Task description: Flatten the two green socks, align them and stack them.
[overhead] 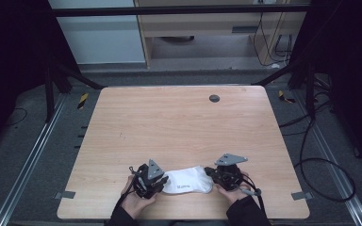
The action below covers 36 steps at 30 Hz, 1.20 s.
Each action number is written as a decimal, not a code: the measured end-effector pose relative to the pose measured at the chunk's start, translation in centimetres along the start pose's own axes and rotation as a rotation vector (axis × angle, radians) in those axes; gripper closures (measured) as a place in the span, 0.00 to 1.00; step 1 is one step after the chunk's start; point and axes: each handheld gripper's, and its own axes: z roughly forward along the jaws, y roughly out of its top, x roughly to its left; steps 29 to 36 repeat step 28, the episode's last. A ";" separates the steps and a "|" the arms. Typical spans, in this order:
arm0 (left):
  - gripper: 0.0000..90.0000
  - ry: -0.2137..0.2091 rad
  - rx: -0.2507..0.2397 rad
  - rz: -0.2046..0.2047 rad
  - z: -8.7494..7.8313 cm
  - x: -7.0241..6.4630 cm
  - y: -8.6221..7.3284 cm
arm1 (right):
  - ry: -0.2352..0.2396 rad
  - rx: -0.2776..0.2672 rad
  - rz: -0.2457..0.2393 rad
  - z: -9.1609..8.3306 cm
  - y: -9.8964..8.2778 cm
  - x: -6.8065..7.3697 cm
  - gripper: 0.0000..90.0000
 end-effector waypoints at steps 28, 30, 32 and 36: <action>0.36 0.138 -0.114 -0.155 -2.2 8.8 -2.8 | -0.267 -0.101 0.125 -3.7 -2.6 -9.7 0.30; 0.36 0.138 -0.114 -0.155 -2.2 8.8 -2.8 | -0.267 -0.101 0.125 -3.7 -2.6 -9.7 0.30; 0.36 0.138 -0.114 -0.155 -2.2 8.8 -2.8 | -0.267 -0.101 0.125 -3.7 -2.6 -9.7 0.30; 0.36 0.138 -0.114 -0.155 -2.2 8.8 -2.8 | -0.267 -0.101 0.125 -3.7 -2.6 -9.7 0.30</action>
